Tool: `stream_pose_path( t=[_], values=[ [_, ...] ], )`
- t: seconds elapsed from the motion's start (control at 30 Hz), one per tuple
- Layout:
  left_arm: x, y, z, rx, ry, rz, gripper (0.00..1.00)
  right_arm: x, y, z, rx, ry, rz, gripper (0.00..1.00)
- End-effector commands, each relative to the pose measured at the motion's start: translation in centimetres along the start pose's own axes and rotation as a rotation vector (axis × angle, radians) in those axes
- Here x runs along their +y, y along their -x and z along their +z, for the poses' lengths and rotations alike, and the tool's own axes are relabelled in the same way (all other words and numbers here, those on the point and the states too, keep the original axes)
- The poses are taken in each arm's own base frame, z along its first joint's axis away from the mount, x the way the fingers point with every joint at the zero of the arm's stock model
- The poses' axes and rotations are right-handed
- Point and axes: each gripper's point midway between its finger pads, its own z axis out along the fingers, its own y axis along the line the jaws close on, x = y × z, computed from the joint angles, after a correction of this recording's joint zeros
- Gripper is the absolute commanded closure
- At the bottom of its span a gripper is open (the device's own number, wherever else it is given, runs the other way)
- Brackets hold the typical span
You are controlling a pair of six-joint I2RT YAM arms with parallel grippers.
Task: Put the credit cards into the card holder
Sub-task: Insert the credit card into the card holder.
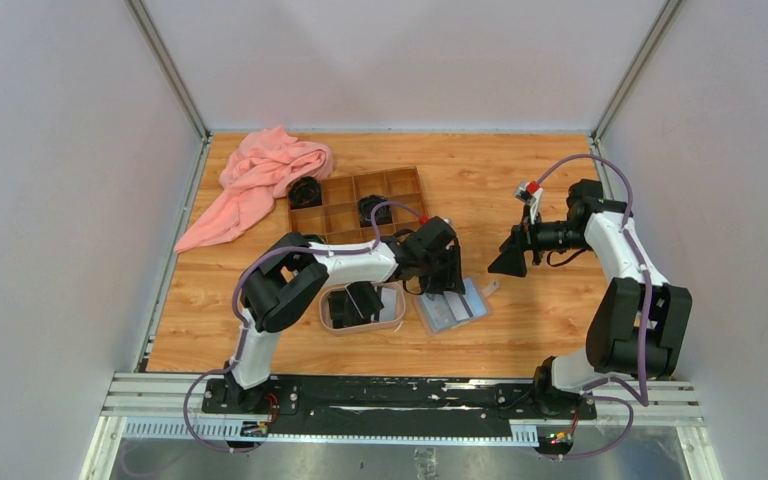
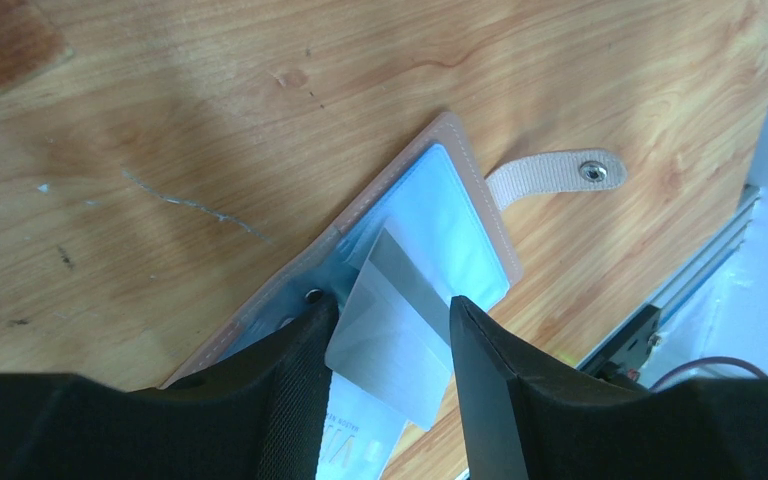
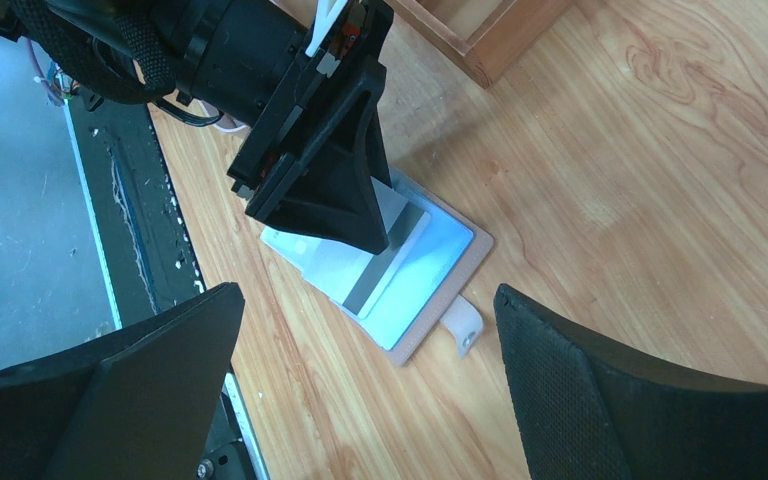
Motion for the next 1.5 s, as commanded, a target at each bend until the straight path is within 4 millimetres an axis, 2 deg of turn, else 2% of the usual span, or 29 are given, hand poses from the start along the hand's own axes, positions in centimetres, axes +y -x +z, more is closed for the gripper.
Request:
stream_pose_path(
  t=[0.0,0.4,0.47,0.53,0.67,0.83,0.87,0.9,0.93,0.97,1.0,1.03,1.1,1.23,1.27,1.47],
  values=[
    [3.7,-1.1,-1.2,0.047,0.176,0.075,0.45,1.3,0.1,0.1,-0.005,0.024,-0.031,0.0],
    [2.8,-0.8,-1.4,0.038,0.138,0.086,0.42,2.5,0.2,0.5,-0.007,0.054,-0.095,0.0],
    [2.4,-0.9,-1.1,0.037,0.098,0.063,0.41,3.9,0.3,0.8,-0.025,0.107,-0.147,0.0],
    [2.3,-1.3,-0.9,0.046,0.073,0.043,0.41,6.3,0.1,1.3,-0.039,0.192,-0.238,0.0],
    [2.8,-1.8,-0.7,0.056,0.065,0.033,0.41,11.2,-1.8,2.3,-0.054,0.361,-0.502,0.0],
    [3.2,-2.2,-0.4,0.063,0.051,0.017,0.41,13.6,-5.1,3.3,0.01,0.468,-0.749,0.03],
    [3.2,-2.3,-0.3,0.066,0.049,0.016,0.41,13.6,-5.4,3.6,0.026,0.477,-0.767,0.08],
    [3.2,-2.4,-0.3,0.066,0.047,0.015,0.41,13.4,-5.6,4.1,0.046,0.474,-0.776,0.17],
    [3.2,-2.4,-0.3,0.065,0.045,0.015,0.41,13.2,-5.8,4.5,0.067,0.475,-0.797,0.35],
    [3.2,-2.4,-0.3,0.065,0.043,0.014,0.41,12.9,-6.0,5.0,0.09,0.469,-0.815,0.63],
    [3.2,-2.4,-0.2,0.066,0.043,0.014,0.41,12.5,-6.2,5.5,0.109,0.457,-0.832,0.86],
    [3.2,-2.5,-0.2,0.068,0.04,0.013,0.41,12.1,-6.5,6.0,0.128,0.441,-0.849,0.96],
    [3.2,-2.5,0.0,0.07,0.036,0.012,0.41,10.9,-7.2,7.1,0.19,0.385,-0.916,1.0],
    [3.4,-2.8,0.1,0.074,0.035,0.007,0.41,9.2,-7.9,9.4,0.242,0.267,-1.085,1.0],
    [3.5,-2.7,0.2,0.074,0.036,0.007,0.41,8.5,-7.8,9.8,0.257,0.225,-1.118,1.0],
    [3.7,-3.1,0.4,0.082,0.034,0.005,0.41,7.1,-7.0,11.6,0.313,0.132,-1.202,1.0]
  ],
)
